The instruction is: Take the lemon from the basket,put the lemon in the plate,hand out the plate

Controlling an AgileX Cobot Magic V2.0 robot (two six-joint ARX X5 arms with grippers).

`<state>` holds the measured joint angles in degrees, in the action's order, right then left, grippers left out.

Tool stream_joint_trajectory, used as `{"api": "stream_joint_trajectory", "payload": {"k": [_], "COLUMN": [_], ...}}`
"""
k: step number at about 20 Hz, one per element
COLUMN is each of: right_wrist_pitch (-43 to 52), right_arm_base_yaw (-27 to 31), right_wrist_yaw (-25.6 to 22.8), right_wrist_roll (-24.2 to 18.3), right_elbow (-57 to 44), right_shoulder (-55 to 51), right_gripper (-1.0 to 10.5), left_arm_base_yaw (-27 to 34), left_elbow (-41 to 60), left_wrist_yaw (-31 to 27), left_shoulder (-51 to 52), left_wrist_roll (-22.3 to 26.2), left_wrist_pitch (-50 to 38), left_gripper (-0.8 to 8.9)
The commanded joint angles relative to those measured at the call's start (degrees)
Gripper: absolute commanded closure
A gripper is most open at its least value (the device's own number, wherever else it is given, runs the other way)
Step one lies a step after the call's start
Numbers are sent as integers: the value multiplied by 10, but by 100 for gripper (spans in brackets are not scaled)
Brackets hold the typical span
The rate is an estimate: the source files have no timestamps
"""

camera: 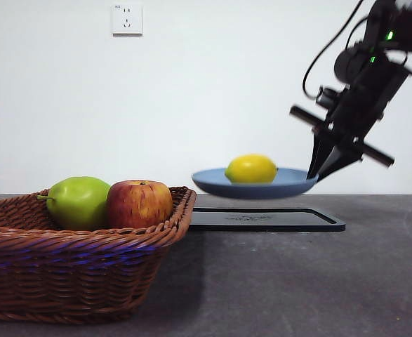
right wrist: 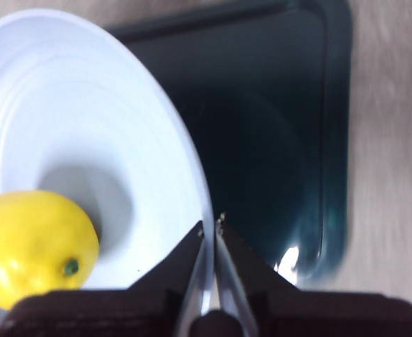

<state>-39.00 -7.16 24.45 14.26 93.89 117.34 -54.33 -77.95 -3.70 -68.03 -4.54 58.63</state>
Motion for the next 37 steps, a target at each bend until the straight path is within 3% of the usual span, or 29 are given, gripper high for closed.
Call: {"api": "stream_joint_trajectory", "payload": {"k": [1, 11, 20, 22, 25, 27, 34, 37], "right_wrist_pitch": [41, 87, 76, 67, 47, 24, -56, -65], "right_arm_base_yaw": [0, 1, 8, 16, 25, 26, -21, -72], "right_wrist_yaw": [5, -23, -24, -25, -22, -23, -31, -121], "right_wrist_roll": [24, 34, 40, 44, 29, -6, -102, -123], "right_elbow": [16, 16, 17, 17, 17, 17, 16, 0], "right_shoulder": [38, 80, 76, 57, 2, -51, -245, -320], "right_gripper": [944, 934, 712, 710, 713, 716, 934, 944], "left_arm_base_yaw": [-3, -3, -3, -3, -1, 11, 93, 143], "left_elbow": [-8, -8, -8, -8, -8, -8, -8, -8], "left_wrist_yaw": [-14, -23, -25, -54, -101, -99, -98, -95], "left_shoulder": [-6, -7, -7, -7, -10, -15, -34, -34], "left_wrist_roll": [-7, -19, -19, -19, -18, -13, 47, 68], "left_wrist_pitch": [-9, -45, -42, -42, -54, -71, -118, -117], "left_gripper": [450, 450, 450, 451, 452, 454, 811, 808]}}
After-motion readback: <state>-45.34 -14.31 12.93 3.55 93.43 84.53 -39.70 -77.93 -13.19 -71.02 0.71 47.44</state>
